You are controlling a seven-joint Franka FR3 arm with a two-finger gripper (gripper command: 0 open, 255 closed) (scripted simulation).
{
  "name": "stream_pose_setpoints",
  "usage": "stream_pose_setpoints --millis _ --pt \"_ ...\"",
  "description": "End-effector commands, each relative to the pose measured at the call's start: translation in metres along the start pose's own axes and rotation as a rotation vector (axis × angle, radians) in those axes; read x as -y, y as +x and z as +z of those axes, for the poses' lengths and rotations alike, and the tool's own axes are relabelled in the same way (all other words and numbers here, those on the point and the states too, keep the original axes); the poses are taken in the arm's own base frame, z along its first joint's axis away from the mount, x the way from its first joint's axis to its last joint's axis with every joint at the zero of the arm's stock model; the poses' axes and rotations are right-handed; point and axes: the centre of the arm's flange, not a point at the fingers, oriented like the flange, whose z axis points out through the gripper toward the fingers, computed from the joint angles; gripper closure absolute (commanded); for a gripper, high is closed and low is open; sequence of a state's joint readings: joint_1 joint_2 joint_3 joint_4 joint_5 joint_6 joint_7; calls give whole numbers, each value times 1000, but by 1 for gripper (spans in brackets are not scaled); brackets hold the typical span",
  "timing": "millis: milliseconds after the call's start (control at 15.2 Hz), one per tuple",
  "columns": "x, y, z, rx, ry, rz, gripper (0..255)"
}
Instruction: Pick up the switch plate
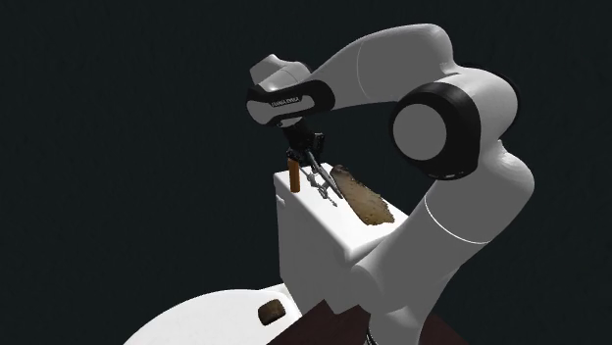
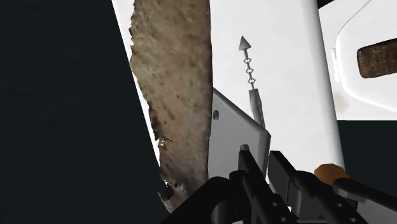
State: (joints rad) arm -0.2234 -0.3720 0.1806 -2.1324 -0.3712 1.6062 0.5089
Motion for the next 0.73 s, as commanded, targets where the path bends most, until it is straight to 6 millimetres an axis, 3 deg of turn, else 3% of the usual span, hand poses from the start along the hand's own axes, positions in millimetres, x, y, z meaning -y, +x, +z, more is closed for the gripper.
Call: stream_pose_setpoints --millis 0,660 --pt "-3 0 -4 1 0 0 255" --pt "-26 4 -51 1 0 0 255"
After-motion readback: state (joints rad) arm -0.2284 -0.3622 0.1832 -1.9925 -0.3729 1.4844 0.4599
